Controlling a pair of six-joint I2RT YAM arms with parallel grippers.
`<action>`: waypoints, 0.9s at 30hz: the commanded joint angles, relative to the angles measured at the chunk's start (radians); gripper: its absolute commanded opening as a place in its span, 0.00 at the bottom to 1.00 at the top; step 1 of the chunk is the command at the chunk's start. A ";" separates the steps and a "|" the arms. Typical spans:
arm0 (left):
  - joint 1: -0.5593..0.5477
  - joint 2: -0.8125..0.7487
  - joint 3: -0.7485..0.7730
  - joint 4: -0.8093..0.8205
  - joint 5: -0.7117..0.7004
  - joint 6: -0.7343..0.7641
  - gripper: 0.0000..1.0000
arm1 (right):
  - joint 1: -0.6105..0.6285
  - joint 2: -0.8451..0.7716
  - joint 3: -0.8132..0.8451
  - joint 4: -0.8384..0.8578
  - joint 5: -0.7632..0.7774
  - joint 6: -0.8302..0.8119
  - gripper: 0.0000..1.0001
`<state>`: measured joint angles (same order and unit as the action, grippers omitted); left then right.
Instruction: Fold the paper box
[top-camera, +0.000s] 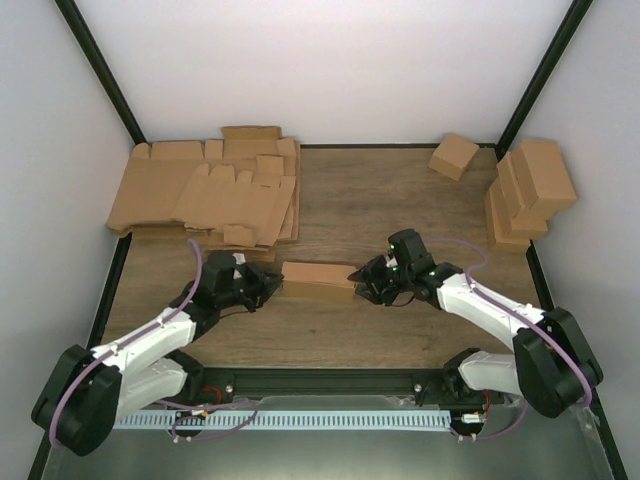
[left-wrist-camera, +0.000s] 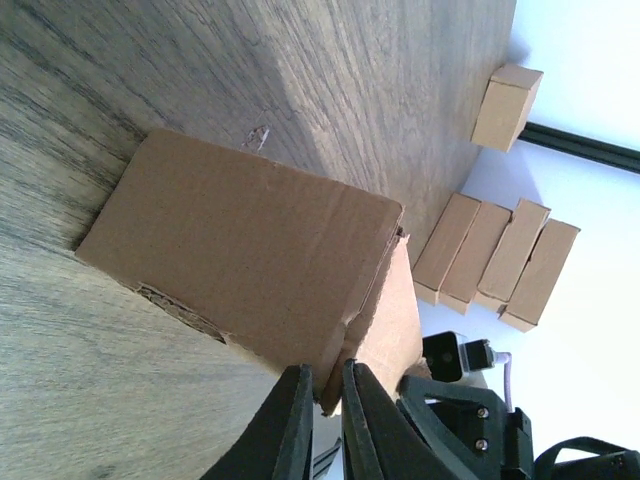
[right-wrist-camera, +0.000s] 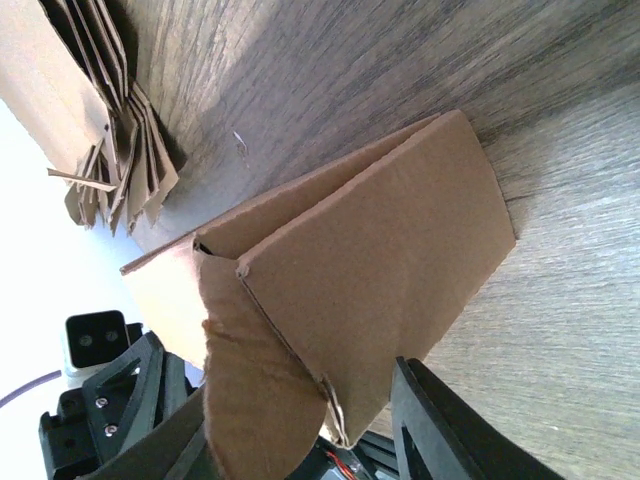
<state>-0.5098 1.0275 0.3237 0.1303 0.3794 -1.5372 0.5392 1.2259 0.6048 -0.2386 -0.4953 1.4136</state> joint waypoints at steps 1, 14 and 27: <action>-0.005 0.038 -0.038 -0.058 -0.035 0.022 0.06 | 0.010 0.036 -0.005 -0.051 0.040 -0.037 0.39; -0.005 -0.048 0.104 -0.284 -0.109 0.159 0.49 | 0.002 -0.045 0.166 -0.160 0.079 -0.309 0.79; -0.006 0.150 0.459 -0.591 -0.052 0.755 0.66 | -0.098 -0.058 0.234 -0.265 0.077 -0.781 0.53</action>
<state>-0.5152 1.0992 0.6838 -0.3019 0.3187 -1.0630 0.4454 1.1763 0.7650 -0.4149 -0.4568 0.8558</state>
